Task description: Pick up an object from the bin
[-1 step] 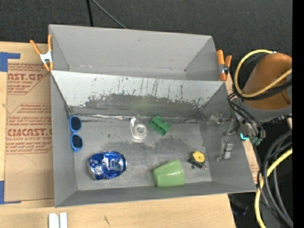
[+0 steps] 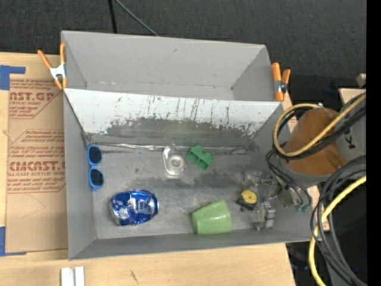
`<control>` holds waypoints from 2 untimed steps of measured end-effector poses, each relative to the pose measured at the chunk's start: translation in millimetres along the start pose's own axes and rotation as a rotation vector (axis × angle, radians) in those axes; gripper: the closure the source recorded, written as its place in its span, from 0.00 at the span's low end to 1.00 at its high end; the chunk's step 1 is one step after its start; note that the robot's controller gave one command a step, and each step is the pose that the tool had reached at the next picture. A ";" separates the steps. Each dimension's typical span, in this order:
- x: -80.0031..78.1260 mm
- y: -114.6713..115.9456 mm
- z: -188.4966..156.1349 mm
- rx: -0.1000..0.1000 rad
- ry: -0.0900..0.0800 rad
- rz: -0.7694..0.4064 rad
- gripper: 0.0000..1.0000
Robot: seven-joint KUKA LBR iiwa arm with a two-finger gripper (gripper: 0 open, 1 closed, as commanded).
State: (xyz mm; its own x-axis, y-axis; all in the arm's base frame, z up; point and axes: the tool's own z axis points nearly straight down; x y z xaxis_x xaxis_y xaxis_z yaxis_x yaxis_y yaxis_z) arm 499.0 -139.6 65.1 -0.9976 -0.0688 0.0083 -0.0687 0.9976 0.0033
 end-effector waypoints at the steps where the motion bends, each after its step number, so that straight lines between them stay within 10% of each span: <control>1: -11.9 -11.8 -4.6 0.004 -0.010 -0.151 0.00; 2: 15.5 4.1 -6.0 0.005 -0.020 -0.029 0.00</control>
Offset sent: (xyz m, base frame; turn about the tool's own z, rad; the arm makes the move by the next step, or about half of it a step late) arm 0.0122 -0.0117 0.0049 -0.1507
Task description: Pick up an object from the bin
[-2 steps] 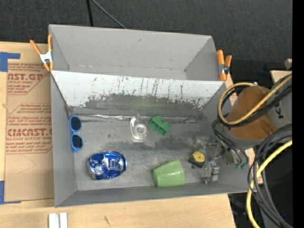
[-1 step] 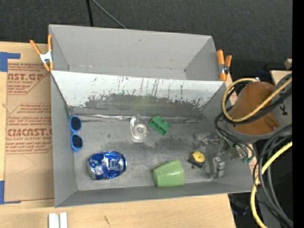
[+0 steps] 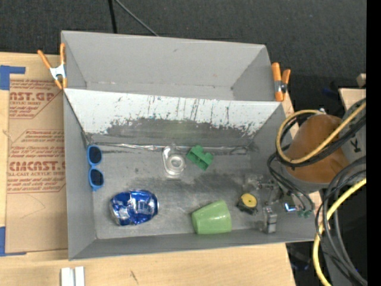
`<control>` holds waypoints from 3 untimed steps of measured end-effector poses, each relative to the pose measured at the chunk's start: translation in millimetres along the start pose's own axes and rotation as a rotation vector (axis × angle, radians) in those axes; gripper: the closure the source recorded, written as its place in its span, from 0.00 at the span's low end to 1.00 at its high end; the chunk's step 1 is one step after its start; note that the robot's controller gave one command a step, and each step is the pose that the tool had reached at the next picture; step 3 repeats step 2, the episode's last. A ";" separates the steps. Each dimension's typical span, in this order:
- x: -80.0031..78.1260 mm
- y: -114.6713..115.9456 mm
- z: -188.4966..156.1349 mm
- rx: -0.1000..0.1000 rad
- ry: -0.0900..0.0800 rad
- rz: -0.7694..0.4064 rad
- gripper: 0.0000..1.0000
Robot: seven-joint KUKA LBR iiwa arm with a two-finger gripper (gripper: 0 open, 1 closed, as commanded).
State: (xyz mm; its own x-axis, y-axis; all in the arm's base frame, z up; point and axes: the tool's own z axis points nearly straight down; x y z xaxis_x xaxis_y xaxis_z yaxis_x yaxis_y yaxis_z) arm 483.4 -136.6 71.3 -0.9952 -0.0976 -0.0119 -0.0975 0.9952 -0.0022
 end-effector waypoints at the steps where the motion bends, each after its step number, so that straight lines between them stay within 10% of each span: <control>1: 0.7 -0.5 -0.3 0.000 0.004 0.000 1.00; 2: -20.7 17.8 -191.7 0.001 0.001 0.013 1.00; 3: -20.7 17.8 -191.7 0.001 0.001 0.013 1.00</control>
Offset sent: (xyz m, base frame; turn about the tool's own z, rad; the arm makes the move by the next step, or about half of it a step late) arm 0.0000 0.0000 0.0000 0.0000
